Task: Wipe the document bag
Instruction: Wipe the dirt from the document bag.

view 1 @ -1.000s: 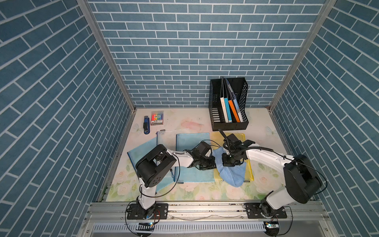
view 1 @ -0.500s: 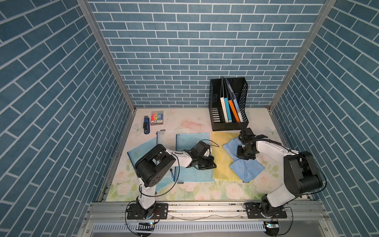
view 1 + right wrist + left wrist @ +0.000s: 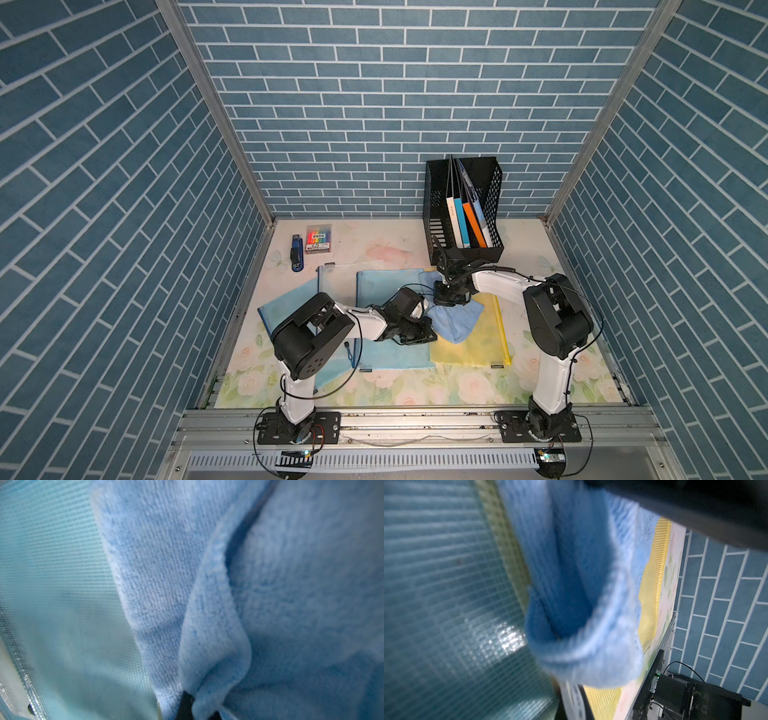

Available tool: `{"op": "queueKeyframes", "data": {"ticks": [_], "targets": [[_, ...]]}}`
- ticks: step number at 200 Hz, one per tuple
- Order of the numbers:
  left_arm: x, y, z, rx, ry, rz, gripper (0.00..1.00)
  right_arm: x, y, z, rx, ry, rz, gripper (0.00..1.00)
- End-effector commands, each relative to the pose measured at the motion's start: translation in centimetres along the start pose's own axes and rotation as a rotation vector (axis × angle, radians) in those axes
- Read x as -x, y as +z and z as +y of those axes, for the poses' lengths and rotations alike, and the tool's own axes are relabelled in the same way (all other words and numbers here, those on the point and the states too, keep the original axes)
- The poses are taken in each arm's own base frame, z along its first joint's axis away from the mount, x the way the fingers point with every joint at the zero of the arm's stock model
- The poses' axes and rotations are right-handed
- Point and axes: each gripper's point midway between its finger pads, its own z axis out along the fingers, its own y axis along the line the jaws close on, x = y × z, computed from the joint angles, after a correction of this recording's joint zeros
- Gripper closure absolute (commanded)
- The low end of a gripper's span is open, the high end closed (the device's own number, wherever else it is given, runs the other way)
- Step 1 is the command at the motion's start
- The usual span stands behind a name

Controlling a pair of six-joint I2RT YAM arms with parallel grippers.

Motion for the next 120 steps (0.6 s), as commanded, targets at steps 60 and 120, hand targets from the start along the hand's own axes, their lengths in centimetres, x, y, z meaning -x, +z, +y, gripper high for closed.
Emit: {"op": "queueKeyframes", "data": {"ticks": [60,120], "targets": [[-1.8,-0.8,4.0,0.099,-0.088,0.023,1.0,1.0,-5.4,-15.2,-0.304,0.141,-0.069,1.0],[-1.5,-0.7,3.7,0.091,-0.091,0.01,1.0,2.8,-2.0,-7.6,-0.163,0.046,-0.049,1.0]]}}
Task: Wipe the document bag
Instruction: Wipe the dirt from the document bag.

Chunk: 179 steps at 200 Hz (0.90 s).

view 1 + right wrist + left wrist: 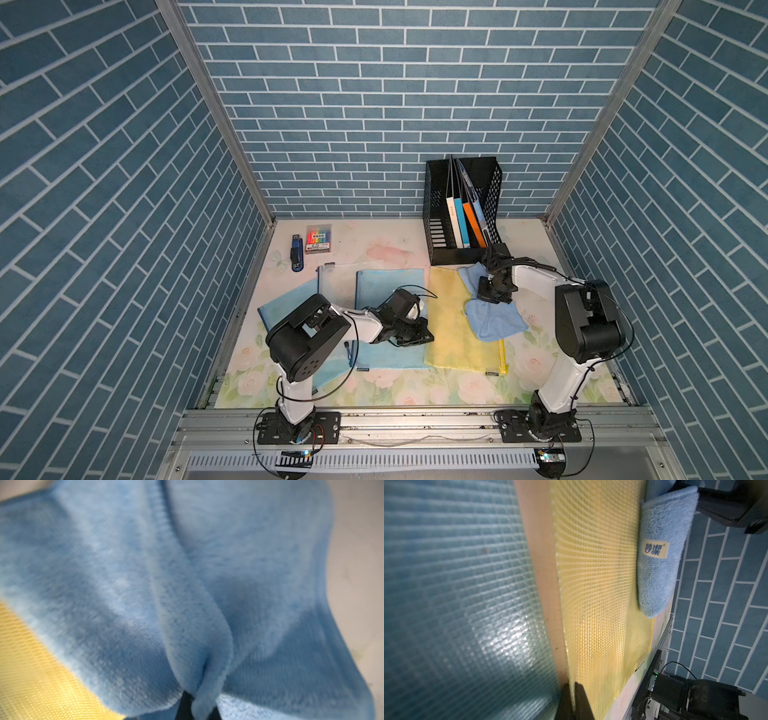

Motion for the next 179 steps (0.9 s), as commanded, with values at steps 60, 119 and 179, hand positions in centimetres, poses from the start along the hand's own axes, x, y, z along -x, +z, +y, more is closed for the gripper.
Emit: {"op": "queueKeyframes", "data": {"ticks": [60,119,179], "targets": [[-0.9,-0.2,2.8,0.09,-0.078,-0.004,1.0,-2.9,0.3,15.8,0.262,-0.213,0.055,1.0],[-0.1,-0.8,2.8,0.098,-0.099,-0.056,1.0,-1.7,-1.4,5.2,0.055,-0.179,0.023,1.0],[1.1,-0.7,2.3,0.077,-0.119,-0.085,1.0,-2.3,-3.8,-0.8,-0.021,-0.149,0.023,1.0]]}}
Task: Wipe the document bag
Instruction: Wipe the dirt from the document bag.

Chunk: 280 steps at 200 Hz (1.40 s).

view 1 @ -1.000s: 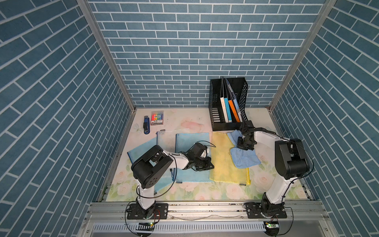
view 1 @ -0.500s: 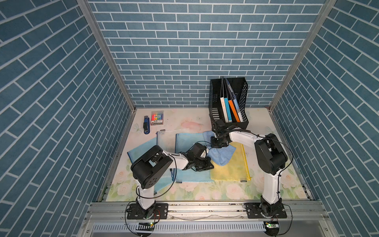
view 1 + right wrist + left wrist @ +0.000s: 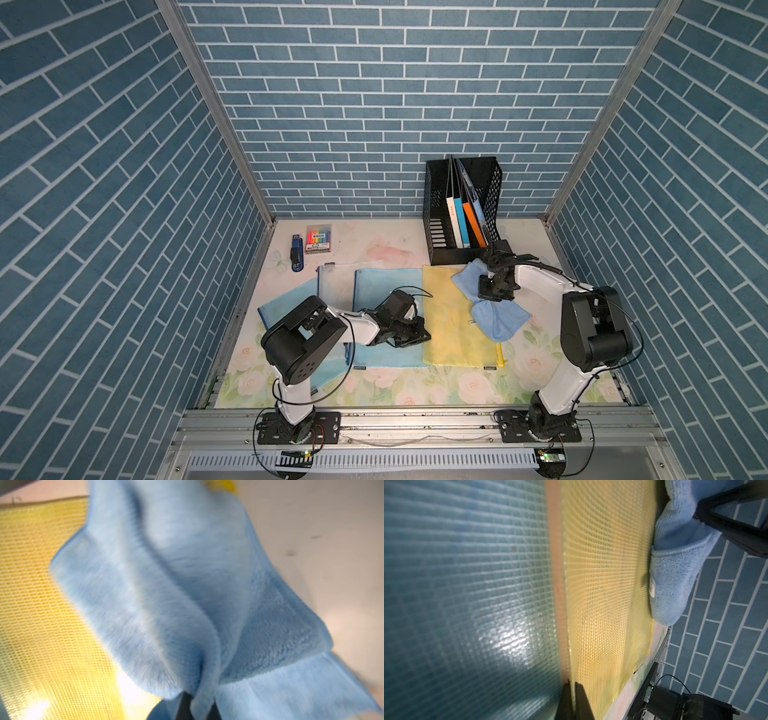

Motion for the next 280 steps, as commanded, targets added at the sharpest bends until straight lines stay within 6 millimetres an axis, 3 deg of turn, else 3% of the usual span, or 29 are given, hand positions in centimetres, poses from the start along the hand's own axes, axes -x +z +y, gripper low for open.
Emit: {"op": "queueKeyframes", "data": {"ticks": [1,31,44,69,95,113,143,187,217,232,247,263,280], "targets": [[0.8,0.0,1.6,0.06,-0.034,-0.032,1.0,-2.0,-0.6,0.6,0.002,-0.069,0.044,1.0],[1.0,0.1,1.3,0.044,-0.049,-0.043,1.0,-4.1,-0.4,5.8,0.103,-0.094,0.052,1.0],[1.1,0.1,1.2,0.038,-0.054,-0.048,1.0,-6.1,-0.2,9.5,0.171,-0.137,0.094,1.0],[1.3,0.2,1.1,0.021,-0.076,-0.059,1.0,-9.4,-0.7,14.7,0.256,-0.206,0.135,1.0],[1.7,0.2,0.8,-0.008,-0.109,-0.072,1.0,-11.9,-2.2,17.5,0.309,-0.25,0.142,1.0],[1.8,0.1,0.6,-0.022,-0.118,-0.077,1.0,-13.8,-1.9,17.1,0.291,-0.249,0.181,1.0],[1.8,0.0,0.9,-0.022,-0.129,-0.081,1.0,-16.0,-0.3,12.0,0.162,-0.206,0.23,1.0],[1.7,-0.3,1.4,-0.028,-0.145,-0.086,1.0,-14.5,-2.0,2.6,0.021,-0.044,0.172,1.0],[1.6,-0.3,1.3,-0.032,-0.142,-0.081,1.0,-14.0,-3.9,-1.0,-0.081,-0.023,0.14,1.0],[1.6,-0.2,1.3,-0.032,-0.142,-0.078,1.0,-14.5,-3.5,-0.8,-0.067,-0.008,0.155,1.0],[1.6,-0.1,1.2,-0.035,-0.142,-0.074,1.0,-15.2,-2.4,0.6,-0.004,0.021,0.183,1.0],[1.6,0.0,1.1,-0.038,-0.14,-0.073,1.0,-15.6,-1.5,3.6,0.05,-0.015,0.177,1.0],[1.8,0.1,1.0,-0.041,-0.143,-0.072,1.0,-15.7,-1.2,8.7,0.141,-0.113,0.176,1.0]]}}
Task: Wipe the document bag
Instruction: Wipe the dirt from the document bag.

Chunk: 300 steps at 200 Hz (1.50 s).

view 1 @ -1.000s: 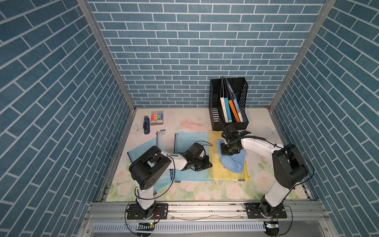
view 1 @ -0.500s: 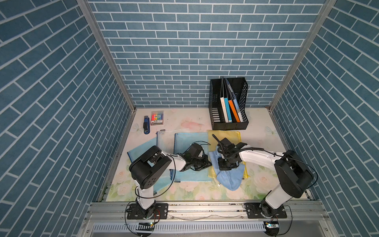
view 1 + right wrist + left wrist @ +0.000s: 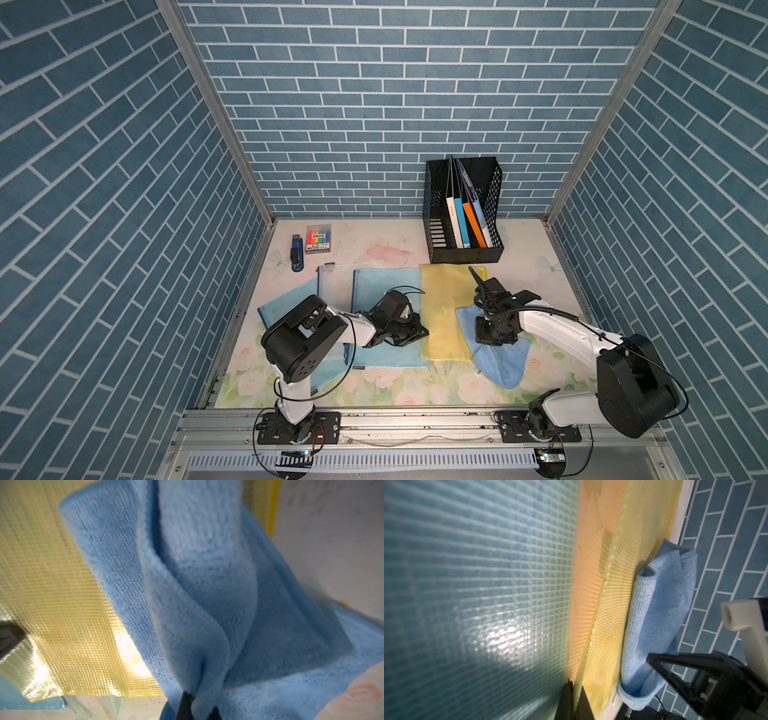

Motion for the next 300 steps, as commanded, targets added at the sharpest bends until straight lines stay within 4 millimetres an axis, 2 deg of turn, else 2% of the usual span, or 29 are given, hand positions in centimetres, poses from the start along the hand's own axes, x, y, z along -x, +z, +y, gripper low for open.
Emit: {"op": "queueKeyframes", "data": {"ticks": [1,17,31,48,67,83,99,114,145,156,169,201,222,244,271,284,300], "targets": [[0.6,0.3,0.7,0.013,-0.013,-0.013,1.0,0.1,0.8,6.1,0.12,-0.068,0.005,1.0],[0.6,0.4,0.6,0.009,-0.015,-0.012,1.0,0.7,0.7,10.4,0.188,-0.136,-0.002,1.0],[0.6,0.4,0.6,0.008,-0.018,-0.014,1.0,1.1,0.3,12.7,0.209,-0.185,-0.01,1.0],[0.7,0.5,0.4,0.002,-0.02,-0.015,1.0,1.4,0.2,13.9,0.245,-0.198,-0.017,1.0],[0.7,0.5,0.4,0.001,-0.02,-0.014,1.0,1.3,0.7,13.6,0.246,-0.19,-0.02,1.0],[0.8,0.5,0.3,0.0,-0.019,-0.016,1.0,0.9,2.0,11.6,0.197,-0.156,0.008,1.0],[0.7,0.5,0.3,0.003,-0.017,-0.013,1.0,0.5,3.3,8.0,0.142,-0.079,0.045,1.0],[0.6,0.4,0.5,0.01,-0.016,-0.01,1.0,0.6,3.0,4.4,0.094,-0.019,0.041,1.0],[0.3,0.1,0.8,0.028,-0.006,0.0,1.0,2.9,1.0,-2.5,-0.006,0.07,-0.022,1.0],[0.3,0.1,0.8,0.031,0.0,0.004,1.0,4.0,0.6,-3.8,-0.028,0.08,-0.038,1.0],[0.2,0.1,0.8,0.032,0.005,0.011,1.0,5.7,0.6,-4.0,-0.029,0.076,-0.054,1.0],[0.0,0.1,0.8,0.033,0.01,0.024,1.0,11.1,0.7,-0.6,0.065,0.072,-0.117,1.0],[-0.1,0.2,0.9,0.037,0.009,0.031,1.0,14.6,0.5,3.6,0.149,0.027,-0.163,1.0],[-0.3,0.4,0.8,0.037,0.008,0.041,1.0,17.5,1.5,8.4,0.188,-0.062,-0.169,1.0],[-0.5,0.6,0.7,0.04,0.012,0.051,1.0,19.2,2.3,13.9,0.155,-0.217,-0.183,1.0],[-0.4,0.7,0.6,0.041,0.012,0.05,1.0,19.7,2.8,14.8,0.164,-0.215,-0.182,1.0],[-0.3,0.7,0.5,0.042,0.015,0.047,1.0,20.0,3.5,14.6,0.157,-0.212,-0.184,1.0]]}}
